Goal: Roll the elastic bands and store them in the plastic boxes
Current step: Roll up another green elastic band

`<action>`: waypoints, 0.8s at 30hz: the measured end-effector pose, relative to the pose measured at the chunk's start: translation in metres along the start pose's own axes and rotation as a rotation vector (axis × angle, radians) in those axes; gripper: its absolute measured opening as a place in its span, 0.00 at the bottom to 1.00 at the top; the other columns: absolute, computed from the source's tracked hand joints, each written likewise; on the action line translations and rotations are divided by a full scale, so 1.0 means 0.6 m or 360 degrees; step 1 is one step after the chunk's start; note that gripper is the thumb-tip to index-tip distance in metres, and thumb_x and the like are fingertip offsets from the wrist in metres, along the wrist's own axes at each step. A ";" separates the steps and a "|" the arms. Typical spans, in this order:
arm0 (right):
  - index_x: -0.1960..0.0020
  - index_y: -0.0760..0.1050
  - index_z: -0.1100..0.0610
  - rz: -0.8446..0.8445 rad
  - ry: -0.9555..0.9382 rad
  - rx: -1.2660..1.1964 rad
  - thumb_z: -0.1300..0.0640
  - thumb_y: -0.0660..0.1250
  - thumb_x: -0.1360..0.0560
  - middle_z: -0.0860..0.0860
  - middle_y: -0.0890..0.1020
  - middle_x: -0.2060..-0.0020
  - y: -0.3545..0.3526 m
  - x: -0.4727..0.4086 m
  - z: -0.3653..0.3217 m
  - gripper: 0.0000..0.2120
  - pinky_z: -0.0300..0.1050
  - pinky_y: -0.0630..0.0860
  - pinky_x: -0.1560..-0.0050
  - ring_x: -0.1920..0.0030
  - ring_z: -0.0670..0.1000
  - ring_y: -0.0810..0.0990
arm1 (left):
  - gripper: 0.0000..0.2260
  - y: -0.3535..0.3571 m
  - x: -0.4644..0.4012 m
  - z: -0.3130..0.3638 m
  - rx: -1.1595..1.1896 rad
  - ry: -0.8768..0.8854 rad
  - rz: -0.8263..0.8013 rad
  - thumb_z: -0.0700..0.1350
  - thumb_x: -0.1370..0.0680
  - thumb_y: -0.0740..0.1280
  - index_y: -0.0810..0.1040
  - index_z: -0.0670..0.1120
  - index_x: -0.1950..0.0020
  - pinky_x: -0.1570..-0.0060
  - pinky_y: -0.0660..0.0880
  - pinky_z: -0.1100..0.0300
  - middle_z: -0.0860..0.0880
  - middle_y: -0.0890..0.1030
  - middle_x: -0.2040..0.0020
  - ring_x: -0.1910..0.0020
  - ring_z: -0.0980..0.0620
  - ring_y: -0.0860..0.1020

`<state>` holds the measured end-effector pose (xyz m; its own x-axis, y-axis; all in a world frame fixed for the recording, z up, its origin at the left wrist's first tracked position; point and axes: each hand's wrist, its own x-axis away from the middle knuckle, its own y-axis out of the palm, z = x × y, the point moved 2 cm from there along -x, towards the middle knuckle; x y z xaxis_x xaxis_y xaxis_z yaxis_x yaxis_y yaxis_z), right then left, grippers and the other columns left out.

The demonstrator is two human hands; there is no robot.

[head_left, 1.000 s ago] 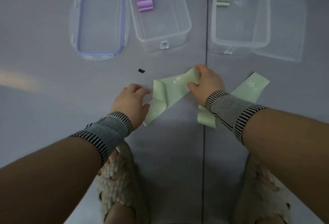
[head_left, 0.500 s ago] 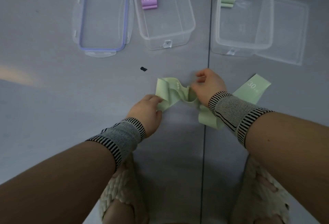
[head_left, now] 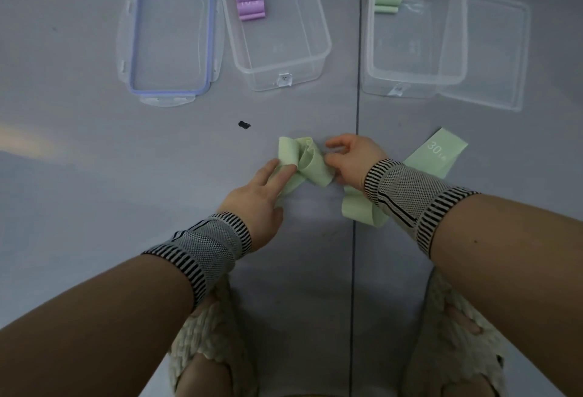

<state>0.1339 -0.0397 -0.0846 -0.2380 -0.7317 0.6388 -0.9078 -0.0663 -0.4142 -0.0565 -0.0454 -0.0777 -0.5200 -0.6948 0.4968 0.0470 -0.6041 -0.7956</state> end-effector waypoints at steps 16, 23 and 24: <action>0.45 0.81 0.55 0.0195 -0.0078 -0.0040 0.56 0.70 0.27 0.52 0.83 0.52 -0.011 -0.003 -0.005 0.12 0.48 0.77 0.42 0.50 0.52 0.81 | 0.26 0.010 0.002 0.004 -0.0055 -0.0066 0.0263 0.42 0.26 0.61 0.61 0.47 0.28 0.37 0.65 0.54 0.48 0.60 0.28 0.31 0.47 0.61; 0.38 0.77 0.56 0.0126 -0.0071 0.0484 0.53 0.72 0.29 0.52 0.81 0.43 -0.040 -0.002 -0.003 0.20 0.41 0.71 0.39 0.43 0.52 0.78 | 0.26 0.000 -0.023 0.010 -0.0324 -0.0048 0.0092 0.53 0.20 0.53 0.47 0.51 0.24 0.29 0.53 0.48 0.47 0.59 0.24 0.24 0.49 0.48; 0.38 0.77 0.56 0.0111 -0.0076 0.0566 0.54 0.71 0.28 0.52 0.81 0.43 -0.046 -0.003 -0.003 0.19 0.41 0.71 0.40 0.43 0.52 0.78 | 0.26 0.000 -0.023 0.011 -0.0357 -0.0063 0.0080 0.55 0.19 0.51 0.47 0.52 0.24 0.29 0.53 0.46 0.47 0.60 0.24 0.24 0.49 0.48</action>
<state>0.1587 -0.0356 -0.0732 -0.2708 -0.7730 0.5737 -0.7112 -0.2409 -0.6604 -0.0438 -0.0382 -0.0821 -0.4878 -0.7391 0.4646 -0.1210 -0.4698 -0.8744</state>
